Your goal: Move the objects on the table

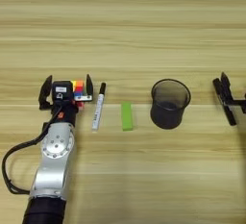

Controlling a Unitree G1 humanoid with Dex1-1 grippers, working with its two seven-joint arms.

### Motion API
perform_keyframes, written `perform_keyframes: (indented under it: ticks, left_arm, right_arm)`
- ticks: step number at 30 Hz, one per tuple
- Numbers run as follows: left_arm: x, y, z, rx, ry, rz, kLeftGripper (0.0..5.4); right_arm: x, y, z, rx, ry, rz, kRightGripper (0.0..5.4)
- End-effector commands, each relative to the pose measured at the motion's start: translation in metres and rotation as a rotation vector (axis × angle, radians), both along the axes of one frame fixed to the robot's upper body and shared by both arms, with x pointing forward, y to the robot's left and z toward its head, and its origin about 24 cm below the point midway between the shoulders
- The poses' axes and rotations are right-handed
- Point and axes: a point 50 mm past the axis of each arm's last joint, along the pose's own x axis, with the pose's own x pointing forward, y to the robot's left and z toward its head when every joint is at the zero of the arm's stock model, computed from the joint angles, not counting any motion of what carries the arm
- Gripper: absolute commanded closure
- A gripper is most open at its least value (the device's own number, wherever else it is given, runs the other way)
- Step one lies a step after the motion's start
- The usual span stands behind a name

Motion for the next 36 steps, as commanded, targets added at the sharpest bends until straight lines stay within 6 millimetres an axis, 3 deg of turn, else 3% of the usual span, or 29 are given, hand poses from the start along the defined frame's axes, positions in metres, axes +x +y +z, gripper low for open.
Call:
perform_keyframes:
  ticks: [1,13,23,32,36]
  left_arm:
    - [-0.001,-0.003,0.004,0.011,-0.02,-0.016,0.0]
    - [-0.024,-0.03,0.036,-0.044,-0.075,-0.037,0.0]
    - [-0.041,-0.034,0.045,-0.048,-0.079,-0.045,0.0]
    - [-0.064,-0.099,0.022,-0.145,0.055,-0.207,0.0]
    - [-0.068,-0.113,0.015,-0.152,0.089,-0.246,0.0]
  right_arm:
    - [0.003,0.0,0.001,0.015,-0.001,-0.008,0.02]
    - [0.001,0.002,0.001,0.021,0.004,0.001,0.02]
    - [0.0,0.007,0.003,0.024,0.004,0.012,0.02]
    - [-0.001,0.011,0.004,0.024,0.006,0.019,0.02]
    - [-0.001,0.013,0.004,0.026,0.007,0.022,0.02]
